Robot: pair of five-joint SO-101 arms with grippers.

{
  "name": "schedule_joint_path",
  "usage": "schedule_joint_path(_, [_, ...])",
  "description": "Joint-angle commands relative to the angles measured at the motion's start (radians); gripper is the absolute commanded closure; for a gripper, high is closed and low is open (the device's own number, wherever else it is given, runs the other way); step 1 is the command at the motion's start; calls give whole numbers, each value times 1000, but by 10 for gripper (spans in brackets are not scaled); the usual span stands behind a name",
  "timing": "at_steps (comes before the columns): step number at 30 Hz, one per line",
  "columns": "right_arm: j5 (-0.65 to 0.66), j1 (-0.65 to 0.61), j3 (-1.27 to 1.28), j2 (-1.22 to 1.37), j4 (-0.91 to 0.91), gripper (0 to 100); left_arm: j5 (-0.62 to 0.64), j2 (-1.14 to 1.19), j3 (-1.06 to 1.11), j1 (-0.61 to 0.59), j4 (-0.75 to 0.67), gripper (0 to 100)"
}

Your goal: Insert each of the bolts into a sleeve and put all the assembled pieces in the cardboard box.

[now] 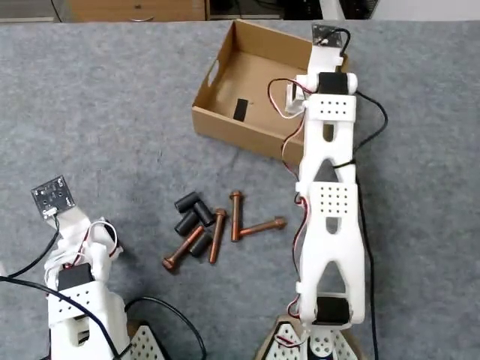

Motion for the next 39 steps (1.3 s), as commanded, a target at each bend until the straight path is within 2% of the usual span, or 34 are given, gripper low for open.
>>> schedule_joint_path(1, [-8,-2,-44,-162,64,815,-6,-7,-3,-3,-17,981])
schedule_joint_path(5, [-9,-24,-42,-343,160,815,-5,-7,-5,-3,-17,981])
schedule_joint_path(10, [-3,-33,-38,-524,161,828,-5,-7,-5,-3,-17,981])
schedule_joint_path(15, [-2,-105,16,-688,163,860,-5,-7,-6,-8,-17,981])
schedule_joint_path(24, [-3,-378,621,-1067,161,883,-5,-7,-8,-11,-17,981])
schedule_joint_path(30, [-6,-492,986,-1305,161,885,-5,-7,-8,-11,-17,981])
schedule_joint_path(33, [-3,-561,1201,-1372,155,885,-5,-7,-8,-11,-17,981])
schedule_joint_path(39, [-6,-650,1514,-1386,25,885,-5,-7,-9,-11,-17,981])
